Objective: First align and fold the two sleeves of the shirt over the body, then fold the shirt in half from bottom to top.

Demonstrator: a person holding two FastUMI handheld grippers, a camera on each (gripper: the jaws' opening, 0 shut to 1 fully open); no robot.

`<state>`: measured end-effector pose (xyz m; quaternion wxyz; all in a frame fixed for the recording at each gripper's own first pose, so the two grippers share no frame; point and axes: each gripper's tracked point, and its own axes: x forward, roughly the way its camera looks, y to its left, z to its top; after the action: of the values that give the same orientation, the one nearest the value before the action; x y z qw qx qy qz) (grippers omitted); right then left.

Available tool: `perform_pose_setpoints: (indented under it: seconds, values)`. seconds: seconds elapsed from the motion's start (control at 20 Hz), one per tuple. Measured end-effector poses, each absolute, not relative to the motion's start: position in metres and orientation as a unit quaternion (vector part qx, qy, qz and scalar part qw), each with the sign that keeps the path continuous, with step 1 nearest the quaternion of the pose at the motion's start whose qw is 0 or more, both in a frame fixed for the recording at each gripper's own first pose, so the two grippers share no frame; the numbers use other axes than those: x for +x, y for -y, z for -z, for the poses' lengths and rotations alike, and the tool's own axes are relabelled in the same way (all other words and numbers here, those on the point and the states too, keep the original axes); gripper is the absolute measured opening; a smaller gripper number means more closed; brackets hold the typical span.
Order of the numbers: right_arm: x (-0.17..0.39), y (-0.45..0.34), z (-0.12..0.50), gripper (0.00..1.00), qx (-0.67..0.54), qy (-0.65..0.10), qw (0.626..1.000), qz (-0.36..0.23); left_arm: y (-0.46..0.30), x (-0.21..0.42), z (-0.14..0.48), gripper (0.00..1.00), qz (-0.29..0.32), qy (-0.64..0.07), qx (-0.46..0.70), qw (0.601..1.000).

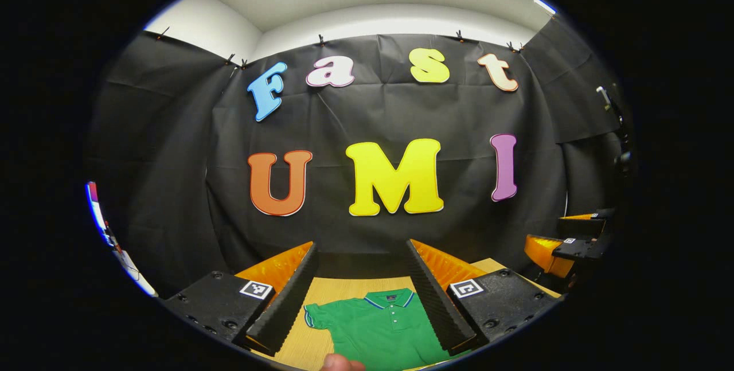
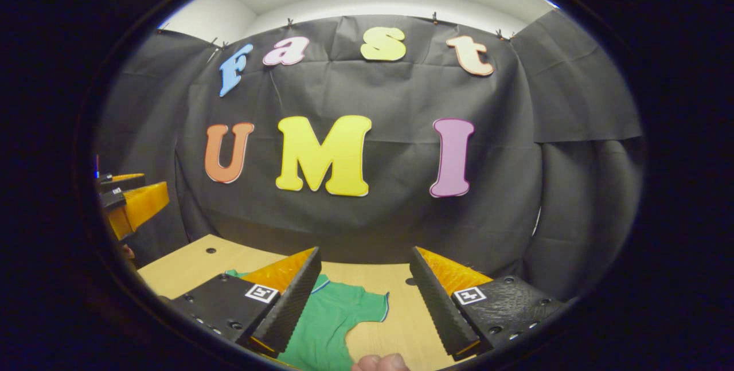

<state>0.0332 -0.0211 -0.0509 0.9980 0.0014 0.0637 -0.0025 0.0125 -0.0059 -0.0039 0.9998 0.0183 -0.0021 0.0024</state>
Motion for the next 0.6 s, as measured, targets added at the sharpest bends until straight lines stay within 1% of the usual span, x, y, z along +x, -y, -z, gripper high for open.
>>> perform_pose_setpoints:
  seconds: [0.05,0.1,0.15,0.2,0.25,0.3,0.35,0.4,0.5,0.6]
  values:
    - [0.039,0.024,0.06,0.95,0.0,-0.072,0.997,0.001,0.006,0.013,0.004,0.96,-0.004,0.002,0.02,1.0]
    - [0.044,0.026,0.069,0.97,-0.003,-0.081,0.997,0.0,0.006,0.014,0.004,0.96,-0.006,0.001,0.02,1.0]
    - [0.051,0.028,0.078,0.95,-0.005,-0.091,0.996,-0.004,0.005,0.014,0.005,0.96,-0.009,0.0,0.021,1.0]
    - [0.058,0.029,0.09,0.97,-0.006,-0.104,0.995,-0.01,0.004,0.014,0.006,0.96,-0.011,-0.001,0.021,1.0]
    - [0.066,0.031,0.1,0.95,-0.008,-0.115,0.993,-0.012,0.003,0.015,0.008,0.96,-0.015,-0.004,0.021,1.0]
    - [0.075,0.035,0.113,0.97,-0.011,-0.127,0.992,-0.014,0.001,0.018,0.01,0.96,-0.019,-0.008,0.021,1.0]
    - [0.085,0.038,0.125,0.95,-0.014,-0.139,0.99,-0.016,-0.003,0.018,0.012,0.96,-0.026,-0.011,0.023,0.999]
    - [0.096,0.042,0.141,0.97,-0.015,-0.154,0.988,-0.019,-0.006,0.02,0.013,0.96,-0.033,-0.013,0.025,0.999]
    - [0.117,0.047,0.171,0.97,-0.008,-0.188,0.982,-0.026,-0.012,0.024,0.013,0.96,-0.048,-0.014,0.029,0.998]
    - [0.14,0.055,0.195,0.95,0.001,-0.215,0.976,-0.026,-0.016,0.028,0.014,0.96,-0.064,-0.016,0.032,0.997]
